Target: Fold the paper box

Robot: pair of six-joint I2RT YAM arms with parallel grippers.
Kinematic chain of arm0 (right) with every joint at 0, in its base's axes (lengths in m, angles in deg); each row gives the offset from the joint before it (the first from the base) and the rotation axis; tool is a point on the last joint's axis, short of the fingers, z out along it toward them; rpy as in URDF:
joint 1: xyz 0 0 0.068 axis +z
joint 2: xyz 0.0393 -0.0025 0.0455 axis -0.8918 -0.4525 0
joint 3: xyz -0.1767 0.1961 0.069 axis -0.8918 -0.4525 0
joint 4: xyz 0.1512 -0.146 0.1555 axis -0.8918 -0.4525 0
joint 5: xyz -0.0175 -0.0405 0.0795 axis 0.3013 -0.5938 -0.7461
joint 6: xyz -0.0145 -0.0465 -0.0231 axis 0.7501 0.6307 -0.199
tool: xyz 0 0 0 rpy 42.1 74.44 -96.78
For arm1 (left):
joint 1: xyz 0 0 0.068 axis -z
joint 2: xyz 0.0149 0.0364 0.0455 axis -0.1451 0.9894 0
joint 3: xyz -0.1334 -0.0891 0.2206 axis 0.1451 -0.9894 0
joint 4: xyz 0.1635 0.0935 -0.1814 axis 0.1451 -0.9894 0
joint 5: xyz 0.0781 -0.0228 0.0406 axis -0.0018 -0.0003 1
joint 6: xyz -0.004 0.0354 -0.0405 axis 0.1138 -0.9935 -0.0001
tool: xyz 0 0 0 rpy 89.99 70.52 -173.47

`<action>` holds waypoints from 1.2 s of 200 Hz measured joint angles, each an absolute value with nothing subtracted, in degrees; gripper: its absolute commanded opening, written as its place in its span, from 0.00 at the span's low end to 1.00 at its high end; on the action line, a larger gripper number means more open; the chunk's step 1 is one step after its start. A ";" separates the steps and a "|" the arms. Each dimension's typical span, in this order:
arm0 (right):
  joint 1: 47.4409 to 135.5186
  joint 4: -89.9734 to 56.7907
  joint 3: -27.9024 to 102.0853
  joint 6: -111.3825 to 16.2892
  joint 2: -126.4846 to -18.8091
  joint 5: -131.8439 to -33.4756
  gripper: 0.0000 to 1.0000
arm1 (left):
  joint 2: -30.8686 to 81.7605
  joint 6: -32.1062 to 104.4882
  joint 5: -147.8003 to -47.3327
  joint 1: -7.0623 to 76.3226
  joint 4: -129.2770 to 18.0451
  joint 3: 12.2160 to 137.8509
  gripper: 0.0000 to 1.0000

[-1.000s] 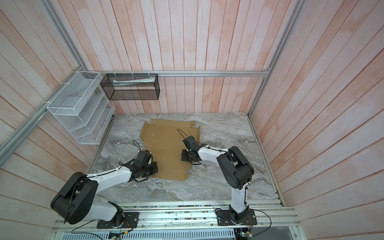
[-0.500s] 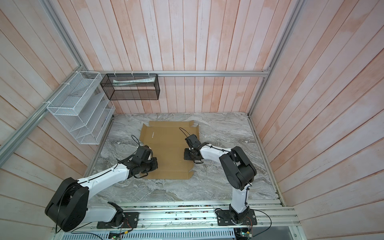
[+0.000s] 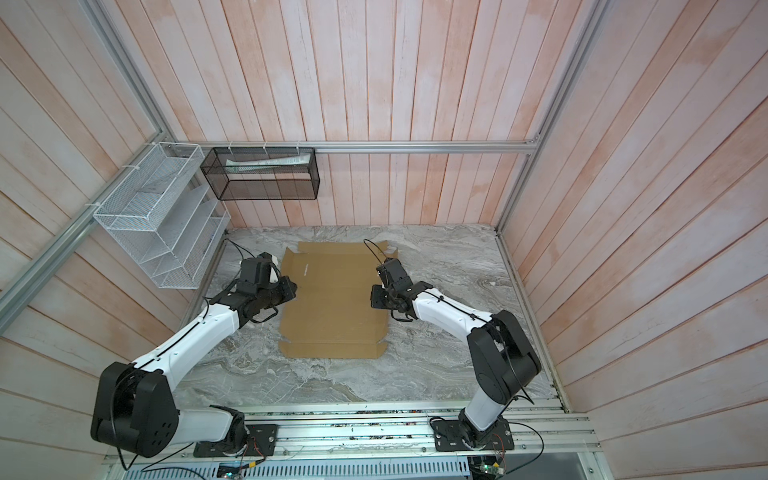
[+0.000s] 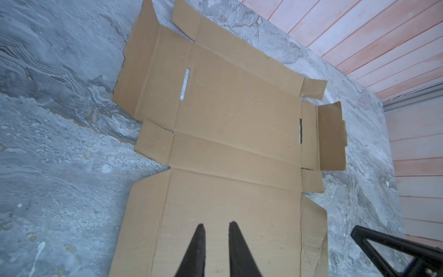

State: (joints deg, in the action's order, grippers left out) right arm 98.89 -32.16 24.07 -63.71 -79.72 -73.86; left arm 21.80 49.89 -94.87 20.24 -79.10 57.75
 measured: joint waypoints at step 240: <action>89.60 -25.52 23.28 -59.36 -82.54 -77.71 0.15 | 60.27 33.52 -98.09 8.96 -91.10 99.02 0.61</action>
State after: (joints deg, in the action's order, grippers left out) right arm 89.60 -25.52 23.28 -59.36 -82.54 -77.71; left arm 60.27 33.52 -98.09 8.96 -91.10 99.02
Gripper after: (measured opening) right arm 0.150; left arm 0.614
